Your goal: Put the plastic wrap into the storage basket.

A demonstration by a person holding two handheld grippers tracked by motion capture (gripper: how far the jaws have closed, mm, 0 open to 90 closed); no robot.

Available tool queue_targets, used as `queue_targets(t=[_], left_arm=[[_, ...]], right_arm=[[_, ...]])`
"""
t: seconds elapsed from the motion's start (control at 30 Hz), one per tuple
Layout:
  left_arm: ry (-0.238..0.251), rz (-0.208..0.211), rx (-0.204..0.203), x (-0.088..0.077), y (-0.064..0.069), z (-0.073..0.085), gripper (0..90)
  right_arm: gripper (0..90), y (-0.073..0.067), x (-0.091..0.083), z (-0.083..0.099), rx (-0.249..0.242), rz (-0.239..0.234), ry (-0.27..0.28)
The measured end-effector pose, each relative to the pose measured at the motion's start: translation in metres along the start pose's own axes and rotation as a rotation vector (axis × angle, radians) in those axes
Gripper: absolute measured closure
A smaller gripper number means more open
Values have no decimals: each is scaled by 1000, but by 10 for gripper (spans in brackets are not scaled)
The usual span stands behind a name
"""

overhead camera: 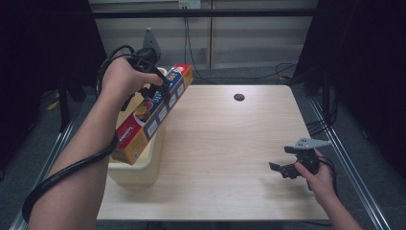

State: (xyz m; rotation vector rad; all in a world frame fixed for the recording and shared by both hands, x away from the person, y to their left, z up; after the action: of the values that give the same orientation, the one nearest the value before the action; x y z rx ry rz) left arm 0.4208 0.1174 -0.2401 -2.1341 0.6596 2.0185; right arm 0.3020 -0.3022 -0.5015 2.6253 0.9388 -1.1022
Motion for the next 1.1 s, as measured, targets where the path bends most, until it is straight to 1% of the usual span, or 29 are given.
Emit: queue_targets(t=[0.03,0.07,0.1,0.27,0.37,0.4,0.43,0.47,0.5,0.57,0.67,0.73,0.8,0.9,1.03,1.1], left_arm=[[4,0,-7,-1,-3,1,412],[4,0,-7,-1,-3,1,412],[5,8,-15,-2,-4,2,412],[12,1,-29,-4,-10,6,412],[24,2,-58,-6,-14,8,412],[24,2,-58,-6,-14,8,412],[22,2,-66,-7,-16,10,412],[22,2,-66,-7,-16,10,412],[16,-1,-55,-8,-18,10,412],[27,0,-77,-9,-20,12,412],[28,-2,-75,-11,-23,13,412],[25,2,-86,-12,-25,16,412],[26,-1,-86,-12,-27,16,412],[28,0,-97,-14,-30,17,412],[37,-12,-105,-17,-36,20,411],[41,-11,-112,-18,-37,20,412]], right_arm=[[23,0,0,0,-1,1,0],[23,0,0,0,-1,1,0],[23,0,0,0,-1,1,1],[23,0,0,-1,-3,3,1],[23,0,0,-1,-1,1,3],[23,0,0,-1,-1,1,3],[23,0,0,-1,-3,3,2],[23,0,0,-1,-3,3,2],[23,0,0,-1,-3,2,2],[23,0,1,-1,-4,0,1],[23,-1,1,-1,-4,2,2],[23,-1,1,-1,-7,0,0],[23,-1,1,-1,-7,-2,1],[23,-1,1,-1,-1,1,0],[23,-1,1,-1,-2,1,2],[23,-1,1,-1,-3,3,-1]])
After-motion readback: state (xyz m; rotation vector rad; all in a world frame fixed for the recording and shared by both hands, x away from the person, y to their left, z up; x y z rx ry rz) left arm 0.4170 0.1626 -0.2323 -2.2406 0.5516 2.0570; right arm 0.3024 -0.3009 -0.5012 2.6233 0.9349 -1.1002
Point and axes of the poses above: each handheld gripper's, and its own axes: x roughly forward along the jaws, z roughly out of its underside, y roughly to its right, the point moved 4 cm from there along x, roughly forward along the jaws, and after that the axes turned 6 degrees about -y, right-handed, at the moved point
